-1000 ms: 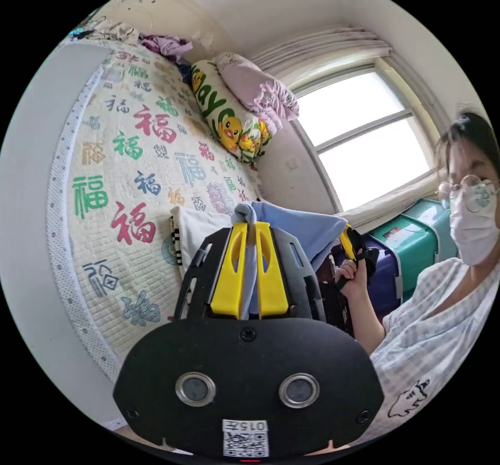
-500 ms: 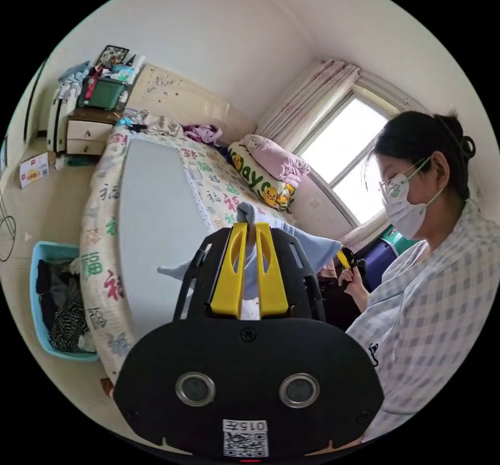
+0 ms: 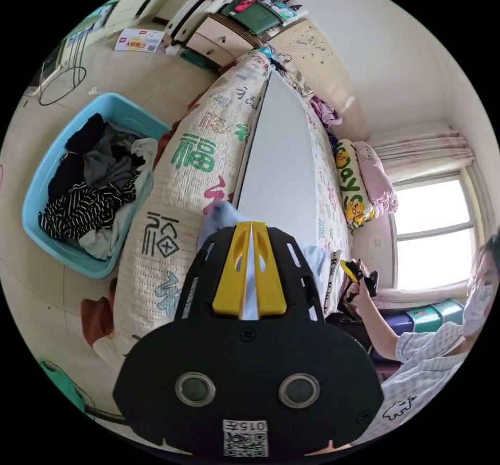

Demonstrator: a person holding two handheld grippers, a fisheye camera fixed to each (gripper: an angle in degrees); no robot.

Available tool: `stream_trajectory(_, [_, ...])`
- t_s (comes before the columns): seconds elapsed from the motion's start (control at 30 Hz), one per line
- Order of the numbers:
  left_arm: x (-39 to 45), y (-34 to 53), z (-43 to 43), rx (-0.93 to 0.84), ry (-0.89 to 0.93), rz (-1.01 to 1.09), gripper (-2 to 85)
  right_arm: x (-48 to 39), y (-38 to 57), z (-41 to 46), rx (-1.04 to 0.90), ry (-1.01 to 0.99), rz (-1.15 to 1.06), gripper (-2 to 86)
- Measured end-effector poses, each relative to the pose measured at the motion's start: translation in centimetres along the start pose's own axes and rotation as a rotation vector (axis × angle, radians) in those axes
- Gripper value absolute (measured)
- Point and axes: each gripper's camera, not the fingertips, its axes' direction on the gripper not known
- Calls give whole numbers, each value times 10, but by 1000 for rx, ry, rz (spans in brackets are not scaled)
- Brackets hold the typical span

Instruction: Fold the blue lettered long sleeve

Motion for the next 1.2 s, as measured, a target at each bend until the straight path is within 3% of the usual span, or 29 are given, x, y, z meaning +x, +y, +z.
stream_trajectory(0.07, [11, 29, 4, 21, -39, 82, -5, -24, 3, -2, 19, -69, -95, -3])
stream_trajectory(0.27, [55, 119, 41, -121, -135, 276, 13, -114, 60, 2, -211, -109, -469, -3])
stream_trajectory(0.43, [68, 168, 83, -142, -286, 379, 26, -172, 94, 6, -257, 63, -694, -5])
stream_trajectory(0.5, [74, 189, 83, -45, -336, 441, 28, -183, 100, -6, -195, 70, -746, -5])
stream_trajectory(0.67, [75, 243, 82, 194, -420, 517, 31, -191, 105, -42, -76, 3, -773, -5])
stream_trajectory(0.8, [80, 256, 84, 225, -482, 553, 31, -216, 102, -73, -61, 54, -799, -5])
stream_trajectory(1.0, [66, 260, 74, 237, -414, 459, 25, -242, 108, -136, -75, 147, -737, -5])
stream_trajectory(1.2, [58, 264, 65, 228, -399, 447, 9, -238, 154, -264, 112, -37, -553, -5])
